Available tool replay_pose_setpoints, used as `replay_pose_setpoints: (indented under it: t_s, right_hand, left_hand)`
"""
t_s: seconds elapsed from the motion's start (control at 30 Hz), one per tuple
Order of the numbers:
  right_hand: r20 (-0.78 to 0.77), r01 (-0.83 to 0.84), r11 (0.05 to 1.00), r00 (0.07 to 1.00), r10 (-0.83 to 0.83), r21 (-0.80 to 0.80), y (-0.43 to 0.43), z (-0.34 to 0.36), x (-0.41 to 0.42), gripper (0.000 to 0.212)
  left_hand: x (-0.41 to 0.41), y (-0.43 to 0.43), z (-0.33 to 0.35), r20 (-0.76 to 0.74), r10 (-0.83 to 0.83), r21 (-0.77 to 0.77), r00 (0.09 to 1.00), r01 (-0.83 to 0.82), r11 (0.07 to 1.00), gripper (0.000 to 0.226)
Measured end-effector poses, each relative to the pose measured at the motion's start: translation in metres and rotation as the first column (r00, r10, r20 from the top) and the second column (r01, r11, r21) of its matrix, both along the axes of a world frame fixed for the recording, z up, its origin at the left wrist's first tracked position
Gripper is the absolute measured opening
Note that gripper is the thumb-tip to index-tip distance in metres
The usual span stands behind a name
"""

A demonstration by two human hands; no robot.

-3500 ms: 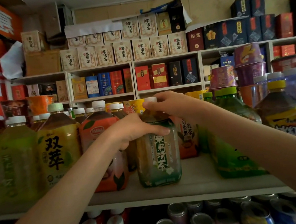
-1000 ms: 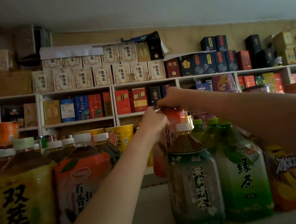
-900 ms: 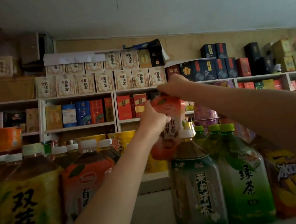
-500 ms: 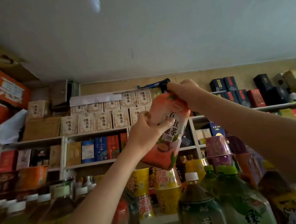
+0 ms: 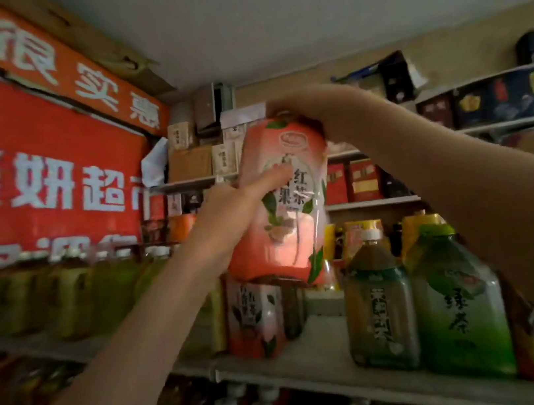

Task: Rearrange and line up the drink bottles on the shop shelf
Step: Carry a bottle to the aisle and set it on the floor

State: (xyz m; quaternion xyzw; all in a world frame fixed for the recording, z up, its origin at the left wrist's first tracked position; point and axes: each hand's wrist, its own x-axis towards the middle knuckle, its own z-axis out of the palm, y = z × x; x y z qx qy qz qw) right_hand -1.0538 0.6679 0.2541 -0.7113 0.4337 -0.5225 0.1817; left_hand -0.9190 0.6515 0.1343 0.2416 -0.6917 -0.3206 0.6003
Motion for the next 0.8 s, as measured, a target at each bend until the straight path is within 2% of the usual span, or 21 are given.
replay_pose_setpoints:
  t_s: [0.1, 0.23, 0.3, 0.37, 0.53, 0.7, 0.8]
  right_hand:
    - [-0.051, -0.125, 0.991, 0.991, 0.127, 0.049, 0.008, -0.018, 0.024, 0.021]
    - [-0.039, -0.26, 0.957, 0.963, 0.267, 0.126, 0.01, -0.041, 0.059, 0.007]
    - [-0.057, -0.272, 0.954, 0.958, 0.281, 0.127, 0.011, -0.053, 0.079, 0.013]
    - [-0.088, -0.272, 0.955, 0.955, 0.283, 0.117, 0.01, -0.065, 0.099, 0.009]
    - [-0.197, -0.277, 0.952, 0.934, 0.298, 0.127, -0.006, -0.101, 0.147, 0.016]
    - [-0.238, -0.352, 0.918, 0.891, 0.388, 0.18, -0.032, -0.156, 0.207, 0.019]
    - [-0.204, -0.432, 0.876, 0.857, 0.473, 0.214, -0.052, -0.199, 0.246, 0.02]
  left_hand:
    - [0.026, 0.025, -0.022, 0.008, 0.022, 0.038, 1.0, -0.022, 0.999, 0.034]
    - [0.055, 0.045, -0.048, 0.002, 0.205, 0.075, 0.979, -0.205, 0.976, 0.041]
    - [0.075, 0.049, -0.061, 0.03, 0.261, 0.118, 0.965, -0.263, 0.958, 0.043]
    - [0.097, 0.055, -0.076, 0.081, 0.237, 0.174, 0.968, -0.248, 0.953, 0.047]
    - [0.155, 0.056, -0.111, 0.196, 0.165, 0.278, 0.967, -0.216, 0.936, 0.06]
    - [0.217, 0.051, -0.149, 0.235, 0.058, 0.437, 0.97, -0.159, 0.885, 0.049]
    - [0.252, 0.044, -0.181, 0.247, 0.145, 0.507, 0.958, -0.256, 0.823, 0.035]
